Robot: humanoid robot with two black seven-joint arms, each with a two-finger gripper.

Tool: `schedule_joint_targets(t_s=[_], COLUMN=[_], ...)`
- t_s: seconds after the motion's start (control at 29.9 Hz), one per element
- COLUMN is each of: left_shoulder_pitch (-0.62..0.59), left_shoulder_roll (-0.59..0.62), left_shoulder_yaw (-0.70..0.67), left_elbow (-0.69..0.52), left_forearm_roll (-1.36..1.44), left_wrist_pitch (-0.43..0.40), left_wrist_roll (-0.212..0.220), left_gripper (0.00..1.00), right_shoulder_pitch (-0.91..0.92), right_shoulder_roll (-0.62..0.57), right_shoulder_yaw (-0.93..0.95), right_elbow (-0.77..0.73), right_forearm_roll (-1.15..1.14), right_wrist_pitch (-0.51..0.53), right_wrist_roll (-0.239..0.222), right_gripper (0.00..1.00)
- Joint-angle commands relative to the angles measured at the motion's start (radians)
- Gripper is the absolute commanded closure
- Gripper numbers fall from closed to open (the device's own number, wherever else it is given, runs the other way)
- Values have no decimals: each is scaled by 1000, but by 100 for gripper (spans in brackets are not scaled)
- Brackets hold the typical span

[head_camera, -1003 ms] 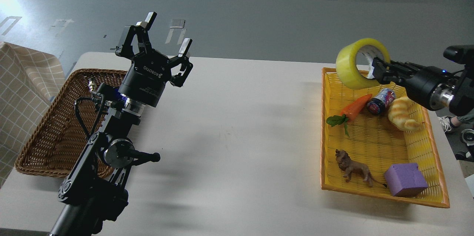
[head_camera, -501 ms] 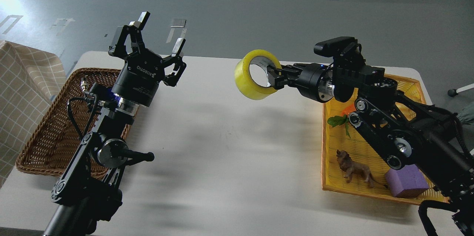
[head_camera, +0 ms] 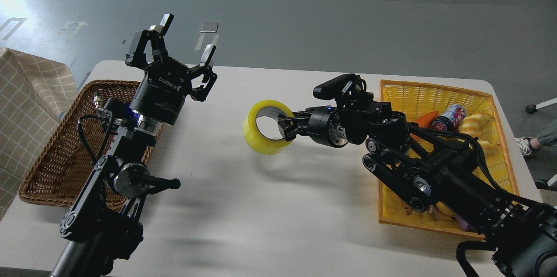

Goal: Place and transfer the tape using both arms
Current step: 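Lift the tape roll out of the tray with the right gripper, then lower the tape roll onto the table center and release it, then raise the right gripper back above the tray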

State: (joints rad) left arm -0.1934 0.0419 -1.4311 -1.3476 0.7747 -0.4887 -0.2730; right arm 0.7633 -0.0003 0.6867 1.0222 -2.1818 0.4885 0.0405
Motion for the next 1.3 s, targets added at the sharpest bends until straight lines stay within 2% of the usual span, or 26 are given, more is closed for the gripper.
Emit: schedule_joint_targets(t_s=[0.0,0.27,0.3,0.33,0.4,0.5,0.64,0.67,0.7,0.77,0.8,0.84,0.9,1.0,1.17,1.27], left_shoulder_pitch=[0,5,8,8,8,8,11,14,17,22,23,25,25,29,28,26], left_shoulder_roll=[3,3,3,3,3,4,4,4,4,4,4,4,4,4,4,24], left_shoulder_yaw=[0,-20,-20,-20,-20,-22,-22,-22,-22,-23,-23,-23,-23,-23,-22,-17], left_elbow=[2,2,2,2,2,2,2,2,1,1,2,1,2,2,2,2], left_forearm_roll=[0,0,0,0,0,0,0,0,0,0,0,0,-2,-2,0,2], left_wrist_pitch=[0,0,0,0,0,0,0,0,0,0,0,0,0,0,0,21], left_wrist_roll=[0,-2,0,-2,0,-2,-2,-2,-3,-3,-5,-6,-6,-8,6,24], left_gripper=[2,2,2,2,2,2,2,2,2,2,2,2,2,2,2,2], right_shoulder_pitch=[-21,-36,-38,-39,-53,-67,-73,-75,-76,-76,-76,-76,-70,-58,-123,-193], right_shoulder_roll=[0,0,0,0,0,0,0,0,0,0,0,0,0,0,0,0], right_shoulder_yaw=[-22,-30,-30,-33,-39,-39,-35,-32,-29,-12,5,14,54,124,343,433], right_elbow=[-5,-4,-4,-4,-4,-4,-5,-5,-5,2,4,4,7,48,224,306], right_forearm_roll=[0,0,0,0,0,0,0,0,0,0,0,0,0,0,0,179], right_wrist_pitch=[0,0,0,0,0,0,0,0,0,0,0,0,-68,-111,-117,-123], right_wrist_roll=[-14,-14,-14,-16,-19,-19,-19,-19,-19,-19,-19,-19,-19,-18,-2,-2], right_gripper=[100,100,98,83,66,53,50,45,33,25,11,4,1,1,1,0])
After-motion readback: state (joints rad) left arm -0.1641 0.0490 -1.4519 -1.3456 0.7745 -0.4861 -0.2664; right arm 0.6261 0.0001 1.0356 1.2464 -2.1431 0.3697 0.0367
